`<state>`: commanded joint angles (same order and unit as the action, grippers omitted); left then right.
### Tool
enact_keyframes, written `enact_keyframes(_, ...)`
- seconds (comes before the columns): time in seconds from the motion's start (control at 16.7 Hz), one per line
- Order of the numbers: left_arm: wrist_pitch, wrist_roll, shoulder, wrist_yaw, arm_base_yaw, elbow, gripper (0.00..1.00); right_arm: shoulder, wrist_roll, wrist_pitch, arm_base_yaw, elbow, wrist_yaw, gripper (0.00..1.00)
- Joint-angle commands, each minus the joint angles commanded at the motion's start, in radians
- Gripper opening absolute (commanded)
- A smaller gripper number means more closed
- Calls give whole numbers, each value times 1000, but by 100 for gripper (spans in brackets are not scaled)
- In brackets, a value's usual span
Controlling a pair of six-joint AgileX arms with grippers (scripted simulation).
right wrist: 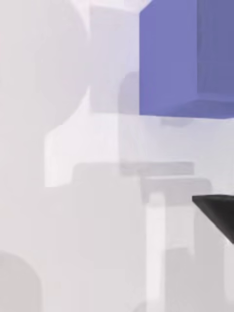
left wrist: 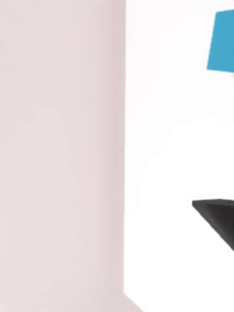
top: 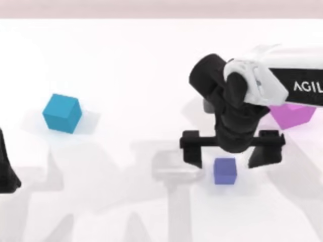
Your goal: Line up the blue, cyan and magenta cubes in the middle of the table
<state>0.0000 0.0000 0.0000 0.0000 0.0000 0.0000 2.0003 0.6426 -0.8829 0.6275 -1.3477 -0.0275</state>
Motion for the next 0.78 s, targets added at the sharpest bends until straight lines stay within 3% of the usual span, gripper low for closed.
enact_keyframes(0.42, 0, 0, 0, 0, 0, 0, 100, -77, 2, -225, 10, -142, 1, 100)
enact_keyframes(0.78, -7, 0, 10, 0, -1, 10, 100, -90, -3, -227, 7, -139, 1, 100)
